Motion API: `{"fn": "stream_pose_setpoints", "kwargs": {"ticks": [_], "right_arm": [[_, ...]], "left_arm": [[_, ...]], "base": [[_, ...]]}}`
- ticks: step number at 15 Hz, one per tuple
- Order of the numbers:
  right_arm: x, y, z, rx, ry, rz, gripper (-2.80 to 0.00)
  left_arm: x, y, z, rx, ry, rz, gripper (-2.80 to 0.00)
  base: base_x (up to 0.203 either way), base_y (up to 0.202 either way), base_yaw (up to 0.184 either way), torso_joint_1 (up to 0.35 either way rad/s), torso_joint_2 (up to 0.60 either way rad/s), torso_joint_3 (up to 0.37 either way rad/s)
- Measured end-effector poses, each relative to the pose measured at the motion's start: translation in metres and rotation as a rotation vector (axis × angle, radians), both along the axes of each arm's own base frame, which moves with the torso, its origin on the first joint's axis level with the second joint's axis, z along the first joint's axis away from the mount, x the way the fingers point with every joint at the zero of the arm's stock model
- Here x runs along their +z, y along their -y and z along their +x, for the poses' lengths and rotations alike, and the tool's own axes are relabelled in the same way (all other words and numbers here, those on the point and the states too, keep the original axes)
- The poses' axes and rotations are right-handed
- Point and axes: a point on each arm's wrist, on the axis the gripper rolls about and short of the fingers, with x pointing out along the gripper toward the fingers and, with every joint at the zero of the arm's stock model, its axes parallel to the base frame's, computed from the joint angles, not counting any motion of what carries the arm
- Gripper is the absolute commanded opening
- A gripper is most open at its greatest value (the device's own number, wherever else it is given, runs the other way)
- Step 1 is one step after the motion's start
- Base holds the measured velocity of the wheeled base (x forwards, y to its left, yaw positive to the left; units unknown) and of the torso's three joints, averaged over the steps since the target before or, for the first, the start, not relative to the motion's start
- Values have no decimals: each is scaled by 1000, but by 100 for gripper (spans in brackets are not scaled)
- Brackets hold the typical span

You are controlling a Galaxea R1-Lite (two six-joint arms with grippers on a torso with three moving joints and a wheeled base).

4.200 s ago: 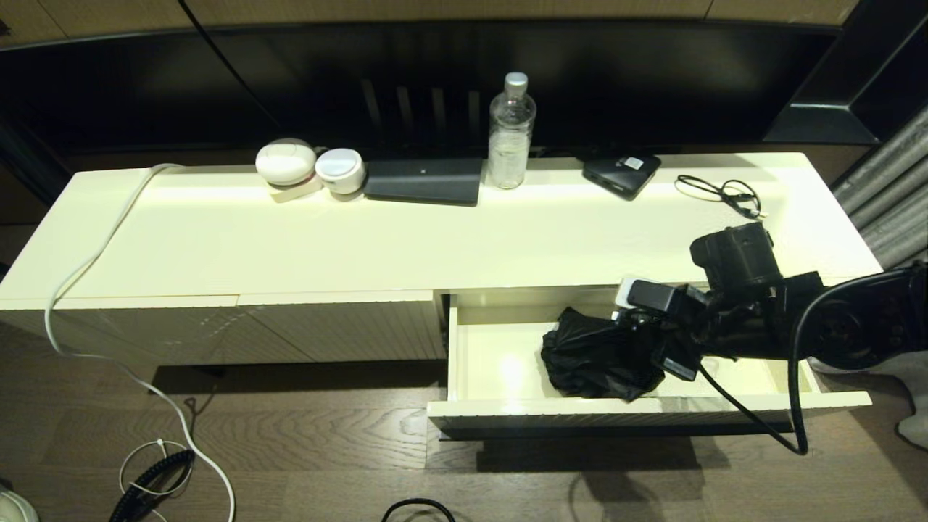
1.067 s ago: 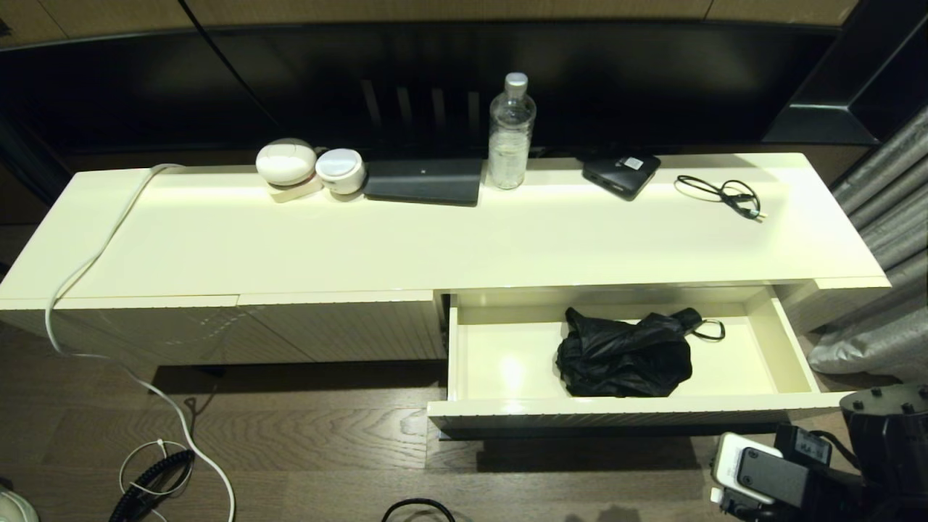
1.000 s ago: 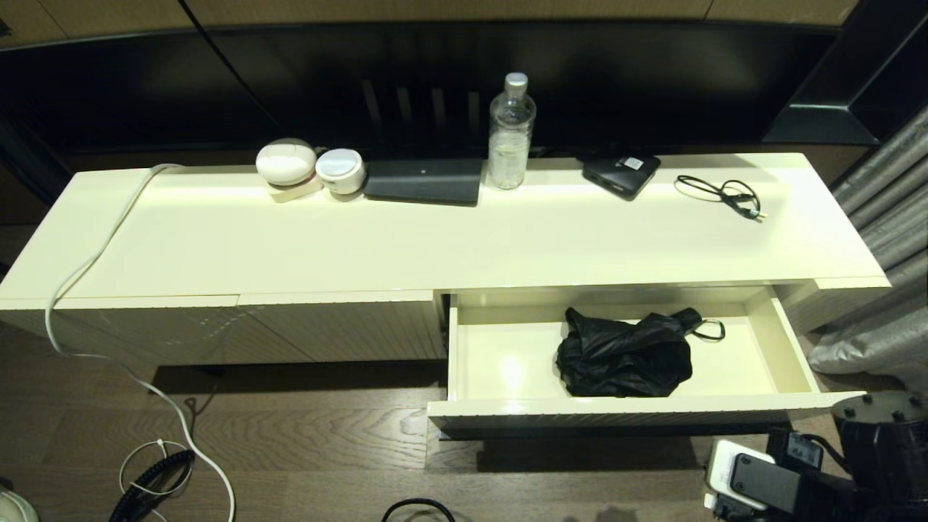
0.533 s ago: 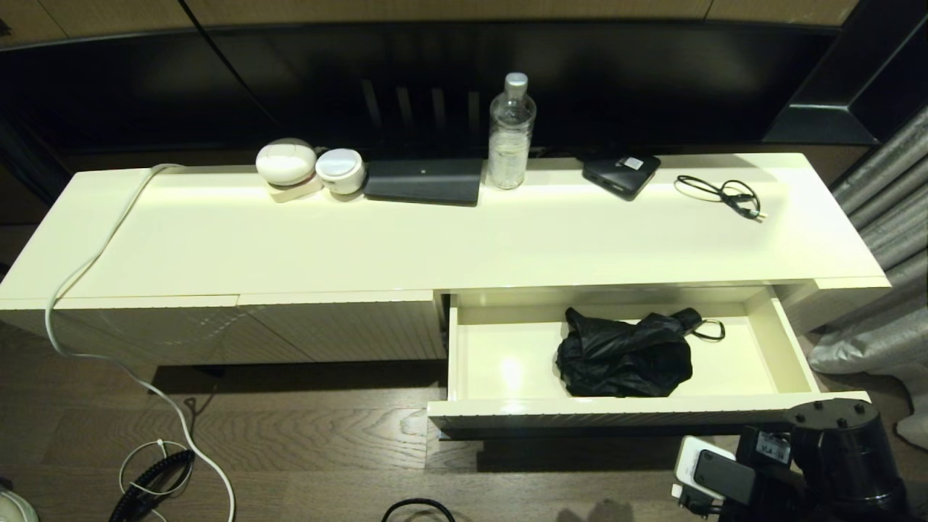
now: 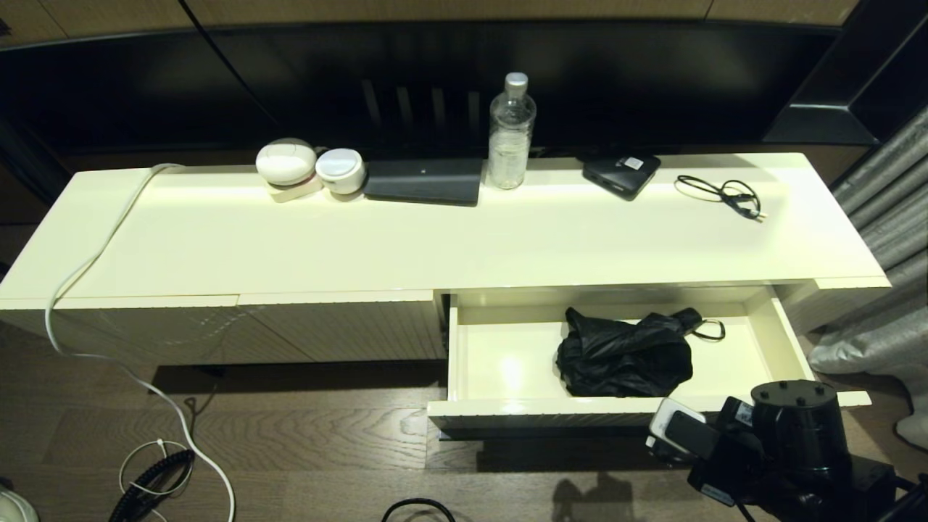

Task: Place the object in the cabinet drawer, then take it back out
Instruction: Close the drawer

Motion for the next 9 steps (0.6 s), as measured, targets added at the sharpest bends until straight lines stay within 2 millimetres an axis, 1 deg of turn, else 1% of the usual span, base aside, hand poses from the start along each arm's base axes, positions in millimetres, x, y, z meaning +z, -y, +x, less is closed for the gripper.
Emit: {"fn": "stream_pose_setpoints", "kwargs": {"ticks": [6,9], "right_arm": [[-3,-6,21,-68,33,36,-280],[4,-11,37,-80,101,86,-280]], "left_arm": [[0,0,0,0,0,0,-280],[0,0,0,0,0,0,-280]], "base": [[0,0,0,0,0,0],[0,0,0,0,0,0]]}}
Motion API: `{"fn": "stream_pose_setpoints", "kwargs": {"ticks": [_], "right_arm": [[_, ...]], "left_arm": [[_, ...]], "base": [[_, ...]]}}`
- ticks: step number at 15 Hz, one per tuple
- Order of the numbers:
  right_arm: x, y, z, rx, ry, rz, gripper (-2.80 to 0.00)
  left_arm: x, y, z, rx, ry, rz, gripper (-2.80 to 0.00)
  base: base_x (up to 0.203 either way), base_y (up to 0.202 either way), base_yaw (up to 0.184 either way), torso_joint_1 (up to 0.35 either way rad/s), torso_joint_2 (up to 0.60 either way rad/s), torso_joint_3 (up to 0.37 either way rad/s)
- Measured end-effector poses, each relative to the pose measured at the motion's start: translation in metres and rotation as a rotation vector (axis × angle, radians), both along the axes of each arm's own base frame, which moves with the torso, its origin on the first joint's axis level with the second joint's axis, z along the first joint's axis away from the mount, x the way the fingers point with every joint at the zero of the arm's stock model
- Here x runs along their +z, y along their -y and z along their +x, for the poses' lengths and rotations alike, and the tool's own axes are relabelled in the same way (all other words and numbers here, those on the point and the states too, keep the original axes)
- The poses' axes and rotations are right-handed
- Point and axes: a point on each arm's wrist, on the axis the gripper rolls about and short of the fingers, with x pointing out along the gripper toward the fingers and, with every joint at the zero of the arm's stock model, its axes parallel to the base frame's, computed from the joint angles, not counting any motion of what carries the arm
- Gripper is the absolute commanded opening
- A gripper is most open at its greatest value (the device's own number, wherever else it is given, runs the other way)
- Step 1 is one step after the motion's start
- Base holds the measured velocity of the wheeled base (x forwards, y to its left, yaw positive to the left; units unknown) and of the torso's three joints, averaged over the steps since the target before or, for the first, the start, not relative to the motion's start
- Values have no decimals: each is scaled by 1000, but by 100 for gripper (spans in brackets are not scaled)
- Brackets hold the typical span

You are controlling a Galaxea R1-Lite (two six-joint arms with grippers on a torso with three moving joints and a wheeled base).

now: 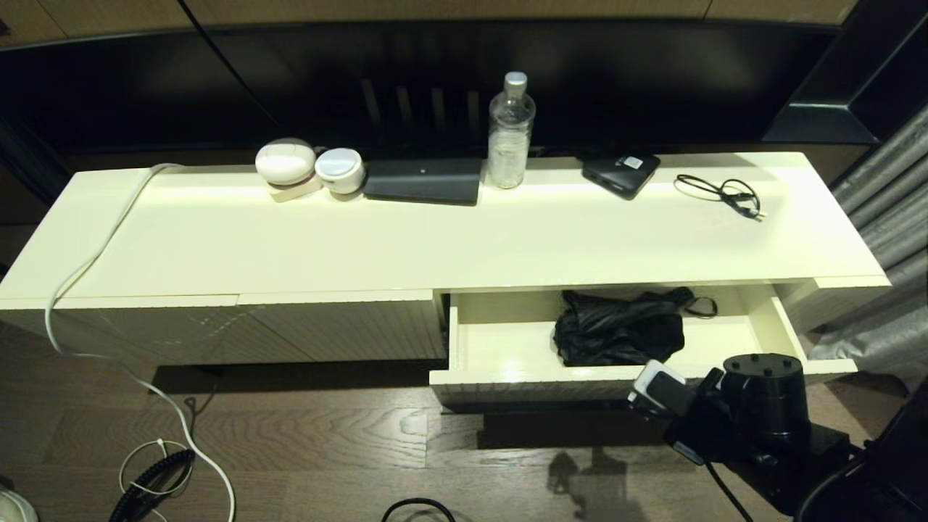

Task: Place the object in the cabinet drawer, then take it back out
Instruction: Close the drawer

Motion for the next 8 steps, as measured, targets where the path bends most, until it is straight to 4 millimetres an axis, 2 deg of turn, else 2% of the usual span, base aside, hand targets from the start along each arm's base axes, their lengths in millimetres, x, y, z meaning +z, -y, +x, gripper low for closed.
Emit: {"fn": "stream_pose_setpoints", "kwargs": {"ticks": [8], "right_arm": [[13,-10,27,-21,88,72,-280]], "left_arm": [[0,0,0,-1,0,0,-280]], "base": [[0,0,0,0,0,0]]}}
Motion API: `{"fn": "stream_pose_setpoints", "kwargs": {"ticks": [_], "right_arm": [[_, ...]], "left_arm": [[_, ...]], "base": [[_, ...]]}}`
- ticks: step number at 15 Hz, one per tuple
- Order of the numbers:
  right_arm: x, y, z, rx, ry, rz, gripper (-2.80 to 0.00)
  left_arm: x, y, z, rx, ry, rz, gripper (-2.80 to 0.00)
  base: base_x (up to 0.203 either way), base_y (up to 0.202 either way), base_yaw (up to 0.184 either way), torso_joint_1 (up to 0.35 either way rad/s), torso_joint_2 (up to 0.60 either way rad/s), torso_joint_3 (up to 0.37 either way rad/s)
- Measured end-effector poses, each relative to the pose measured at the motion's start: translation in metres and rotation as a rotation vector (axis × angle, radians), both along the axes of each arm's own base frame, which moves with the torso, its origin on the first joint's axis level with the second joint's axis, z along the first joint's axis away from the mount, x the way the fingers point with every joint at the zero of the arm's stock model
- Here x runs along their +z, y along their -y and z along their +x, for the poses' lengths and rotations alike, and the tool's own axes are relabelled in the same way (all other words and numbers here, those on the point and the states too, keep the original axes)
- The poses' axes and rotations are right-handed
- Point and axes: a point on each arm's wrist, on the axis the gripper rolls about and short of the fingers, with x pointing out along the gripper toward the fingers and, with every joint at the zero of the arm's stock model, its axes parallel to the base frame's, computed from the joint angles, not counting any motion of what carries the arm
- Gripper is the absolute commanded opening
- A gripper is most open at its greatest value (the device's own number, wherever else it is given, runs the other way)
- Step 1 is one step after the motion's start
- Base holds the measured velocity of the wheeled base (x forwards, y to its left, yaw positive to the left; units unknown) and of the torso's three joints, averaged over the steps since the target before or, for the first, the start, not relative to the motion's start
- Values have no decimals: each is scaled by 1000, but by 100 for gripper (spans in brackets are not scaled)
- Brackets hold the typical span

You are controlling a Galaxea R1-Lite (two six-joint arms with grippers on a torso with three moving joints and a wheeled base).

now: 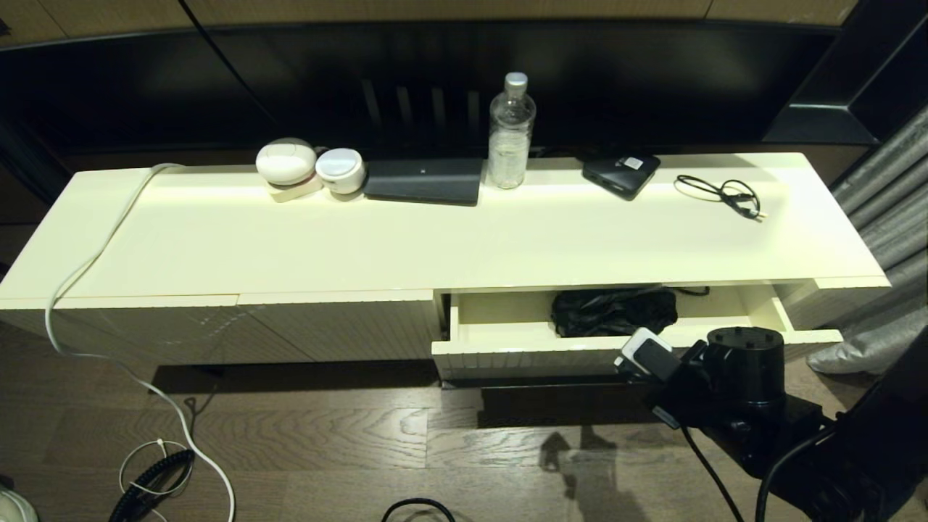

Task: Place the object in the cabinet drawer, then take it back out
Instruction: Close the drawer

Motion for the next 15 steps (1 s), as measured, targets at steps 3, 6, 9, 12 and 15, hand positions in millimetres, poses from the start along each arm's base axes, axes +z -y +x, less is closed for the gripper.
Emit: {"fn": "stream_pose_setpoints", "kwargs": {"ticks": [3,6,9,12,15], "right_arm": [[3,0,9,-19,23,19,-280],[6,0,22,-49,54,38,-280],[7,0,34,-64,79,47,-280],[9,-1,46,-74,102,53,-280],[12,-3,59,-82,132,63,-280]], "left_arm": [[0,0,0,0,0,0,-280],[0,0,0,0,0,0,-280],[0,0,0,0,0,0,-280],[0,0,0,0,0,0,-280],[0,0,0,1,0,0,-280]], "base": [[0,0,0,0,0,0],[0,0,0,0,0,0],[0,0,0,0,0,0],[0,0,0,0,0,0],[0,0,0,0,0,0]]}}
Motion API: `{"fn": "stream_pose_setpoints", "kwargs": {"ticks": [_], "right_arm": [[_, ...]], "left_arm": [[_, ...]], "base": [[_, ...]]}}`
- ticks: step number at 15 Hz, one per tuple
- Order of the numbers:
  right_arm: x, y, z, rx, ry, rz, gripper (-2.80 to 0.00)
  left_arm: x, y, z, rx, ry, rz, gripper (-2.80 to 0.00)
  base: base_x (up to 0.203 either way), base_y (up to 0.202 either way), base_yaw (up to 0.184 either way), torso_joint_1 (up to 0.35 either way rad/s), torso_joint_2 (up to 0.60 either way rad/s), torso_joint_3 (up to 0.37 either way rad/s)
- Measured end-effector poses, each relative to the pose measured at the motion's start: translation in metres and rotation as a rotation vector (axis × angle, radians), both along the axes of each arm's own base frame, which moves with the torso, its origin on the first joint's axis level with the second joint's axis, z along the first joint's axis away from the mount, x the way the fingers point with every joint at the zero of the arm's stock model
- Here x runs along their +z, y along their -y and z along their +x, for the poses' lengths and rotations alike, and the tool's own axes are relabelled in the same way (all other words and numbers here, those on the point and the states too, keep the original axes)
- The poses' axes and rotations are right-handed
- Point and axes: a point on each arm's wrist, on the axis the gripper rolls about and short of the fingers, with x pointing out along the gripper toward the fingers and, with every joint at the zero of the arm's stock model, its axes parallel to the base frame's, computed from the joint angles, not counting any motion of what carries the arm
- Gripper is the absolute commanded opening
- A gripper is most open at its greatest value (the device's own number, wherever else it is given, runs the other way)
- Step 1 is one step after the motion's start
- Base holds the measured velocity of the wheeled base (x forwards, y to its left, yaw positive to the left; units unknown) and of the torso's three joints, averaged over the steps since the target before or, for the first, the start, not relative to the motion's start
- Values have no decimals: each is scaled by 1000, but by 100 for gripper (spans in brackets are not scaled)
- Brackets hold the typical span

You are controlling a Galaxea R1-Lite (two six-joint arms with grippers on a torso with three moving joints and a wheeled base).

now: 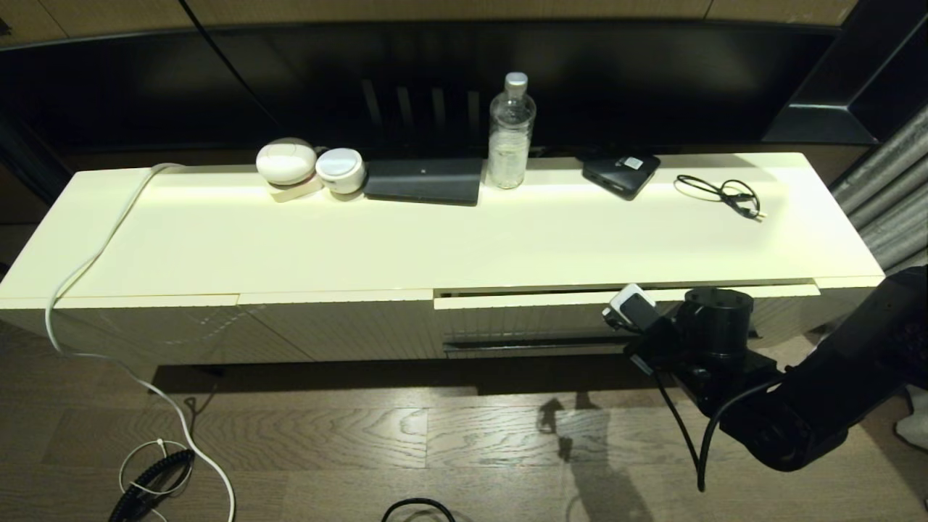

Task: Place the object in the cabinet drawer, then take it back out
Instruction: Close the drawer

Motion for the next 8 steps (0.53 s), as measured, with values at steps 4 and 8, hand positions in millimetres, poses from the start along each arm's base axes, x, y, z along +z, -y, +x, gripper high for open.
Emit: {"fn": "stream_pose_setpoints", "kwargs": {"ticks": [4,8], "right_arm": [[3,-2,10,-6,25,8,-280],[7,-2,8,-62,39,-7,-280]], "left_arm": [[0,0,0,0,0,0,-280],[0,0,0,0,0,0,-280]], "base": [[0,0,0,0,0,0],[0,0,0,0,0,0]]}}
